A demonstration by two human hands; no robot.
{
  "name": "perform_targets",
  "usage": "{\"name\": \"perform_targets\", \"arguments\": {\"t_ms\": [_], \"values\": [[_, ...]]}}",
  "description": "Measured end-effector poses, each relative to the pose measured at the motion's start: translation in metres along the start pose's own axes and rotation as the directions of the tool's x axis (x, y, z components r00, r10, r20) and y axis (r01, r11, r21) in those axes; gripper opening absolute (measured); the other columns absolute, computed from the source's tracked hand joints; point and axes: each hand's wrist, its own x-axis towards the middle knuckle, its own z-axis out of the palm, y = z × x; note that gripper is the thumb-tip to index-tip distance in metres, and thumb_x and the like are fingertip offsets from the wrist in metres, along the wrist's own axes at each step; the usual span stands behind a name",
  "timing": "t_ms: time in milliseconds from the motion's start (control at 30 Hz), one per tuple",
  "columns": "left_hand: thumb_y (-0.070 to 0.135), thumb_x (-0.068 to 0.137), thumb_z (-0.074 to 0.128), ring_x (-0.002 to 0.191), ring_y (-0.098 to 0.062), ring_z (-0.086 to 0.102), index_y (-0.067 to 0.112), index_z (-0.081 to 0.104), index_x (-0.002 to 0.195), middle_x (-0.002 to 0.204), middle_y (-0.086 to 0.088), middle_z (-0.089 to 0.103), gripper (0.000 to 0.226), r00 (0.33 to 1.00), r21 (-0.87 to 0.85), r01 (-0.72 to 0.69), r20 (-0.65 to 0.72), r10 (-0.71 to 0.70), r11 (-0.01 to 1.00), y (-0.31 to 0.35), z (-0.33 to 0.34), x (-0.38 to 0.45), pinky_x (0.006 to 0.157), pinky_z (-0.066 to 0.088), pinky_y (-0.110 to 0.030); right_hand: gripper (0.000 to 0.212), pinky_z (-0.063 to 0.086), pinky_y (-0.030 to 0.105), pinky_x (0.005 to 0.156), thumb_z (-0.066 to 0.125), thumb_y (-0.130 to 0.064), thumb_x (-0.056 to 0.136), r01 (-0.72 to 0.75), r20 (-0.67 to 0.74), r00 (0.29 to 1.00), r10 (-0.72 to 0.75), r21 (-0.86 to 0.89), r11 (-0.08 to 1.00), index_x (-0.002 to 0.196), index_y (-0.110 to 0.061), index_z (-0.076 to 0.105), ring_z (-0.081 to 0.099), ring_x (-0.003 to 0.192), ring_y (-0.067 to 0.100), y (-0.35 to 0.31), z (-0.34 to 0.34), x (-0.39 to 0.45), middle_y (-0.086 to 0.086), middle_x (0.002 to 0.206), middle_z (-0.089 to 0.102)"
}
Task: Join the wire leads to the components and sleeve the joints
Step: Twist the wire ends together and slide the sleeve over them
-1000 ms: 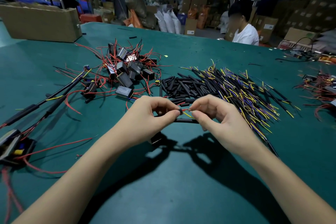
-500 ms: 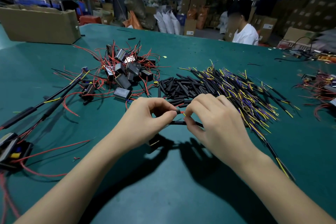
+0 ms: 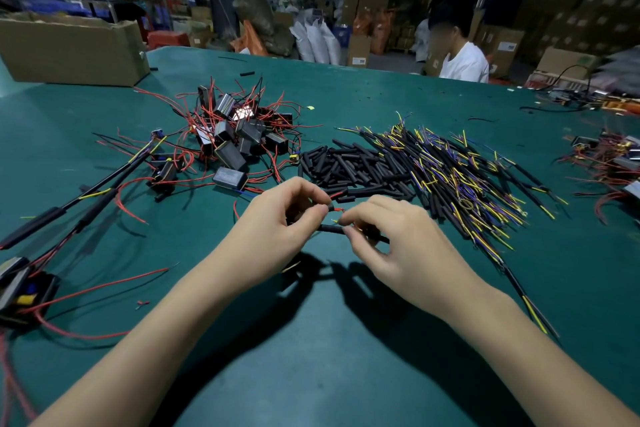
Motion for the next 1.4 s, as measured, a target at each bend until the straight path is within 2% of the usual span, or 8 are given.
{"name": "perform_targets", "arguments": {"t_ms": [133,200,333,500,733,1067,1267,1400], "values": [[0.016,0.091,0.061,0.067,-0.006,0.053,0.021,0.064,0.089,0.077,0.001,0.066,0.007,1.0,-0.017,-0.019,-0.012,0.019,1.0,0.001,0.0,0.0,0.067,0.044,-0.022,0.011,0.041,0.017,0.064,0.063,-0.011,0.089,-0.143,-0.114,0.973,0.202,0.393,0.908,0.097,-0.017,0.058,0.057,0.067,0.008,0.002,0.001,0.003,-0.006,0.073,0.065],[0.014,0.091,0.061,0.067,-0.004,0.053,0.019,0.065,0.089,0.077,0.0,0.066,0.007,1.0,-0.005,-0.03,-0.005,0.03,1.0,0.001,-0.001,0.0,0.067,0.043,-0.018,0.012,0.043,0.023,0.061,0.065,-0.012,0.088,-0.228,-0.08,0.946,0.314,0.522,0.822,0.098,-0.018,0.06,0.054,0.061,0.009,0.004,0.003,0.005,-0.008,0.068,0.065],[0.014,0.09,0.063,0.069,-0.008,0.055,0.018,0.067,0.09,0.077,-0.001,0.066,0.005,0.998,0.029,-0.069,0.003,0.069,0.997,0.002,-0.001,0.0,0.066,0.041,-0.013,0.01,0.042,0.026,0.06,0.066,-0.011,0.088,-0.264,-0.021,0.939,0.343,0.596,0.759,0.084,-0.019,0.071,0.051,0.059,0.005,0.005,0.003,0.006,-0.015,0.063,0.063],[0.014,0.085,0.07,0.075,-0.007,0.058,0.02,0.071,0.088,0.078,0.009,0.066,0.007,0.981,0.143,-0.173,-0.059,0.183,0.974,0.002,0.0,-0.002,0.071,0.039,-0.012,0.01,0.04,0.014,0.061,0.07,-0.012,0.085,-0.231,-0.053,0.955,0.293,0.49,0.841,0.079,-0.019,0.072,0.052,0.06,0.001,0.002,-0.001,0.004,-0.012,0.067,0.066],[0.009,0.079,0.075,0.071,-0.008,0.057,0.018,0.077,0.089,0.076,-0.001,0.065,0.014,0.97,0.149,-0.23,-0.05,0.24,0.962,0.004,0.002,-0.002,0.069,0.042,-0.017,0.006,0.041,0.012,0.066,0.072,-0.006,0.083,-0.113,-0.131,0.98,0.151,0.261,0.959,0.083,-0.012,0.075,0.058,0.073,0.01,-0.003,-0.003,0.003,-0.001,0.076,0.067],[0.009,0.079,0.074,0.074,-0.011,0.058,0.017,0.077,0.087,0.077,0.001,0.066,0.011,0.979,0.122,-0.2,-0.02,0.204,0.972,0.007,-0.003,-0.002,0.071,0.04,-0.013,0.011,0.038,0.009,0.061,0.072,-0.009,0.083,-0.142,-0.128,0.97,0.205,0.383,0.913,0.076,-0.017,0.07,0.053,0.063,0.001,-0.001,-0.004,0.003,-0.011,0.068,0.065],[0.009,0.078,0.076,0.07,-0.004,0.058,0.015,0.075,0.083,0.075,0.006,0.069,0.008,0.972,0.13,-0.223,-0.045,0.23,0.966,0.006,0.0,-0.003,0.066,0.036,-0.008,0.007,0.042,0.034,0.074,0.069,-0.012,0.086,0.011,-0.133,0.991,0.006,0.128,0.992,0.08,-0.015,0.067,0.054,0.07,0.009,0.005,-0.009,0.004,-0.01,0.076,0.061],[0.007,0.079,0.075,0.069,-0.005,0.057,0.011,0.075,0.083,0.075,0.005,0.065,0.005,0.953,0.162,-0.301,0.04,0.299,0.94,0.006,0.001,-0.002,0.066,0.037,-0.01,0.008,0.037,0.032,0.072,0.064,-0.021,0.086,0.004,-0.084,0.996,0.006,0.12,0.993,0.079,-0.017,0.068,0.052,0.07,0.006,0.009,-0.012,0.003,-0.015,0.075,0.059]]}}
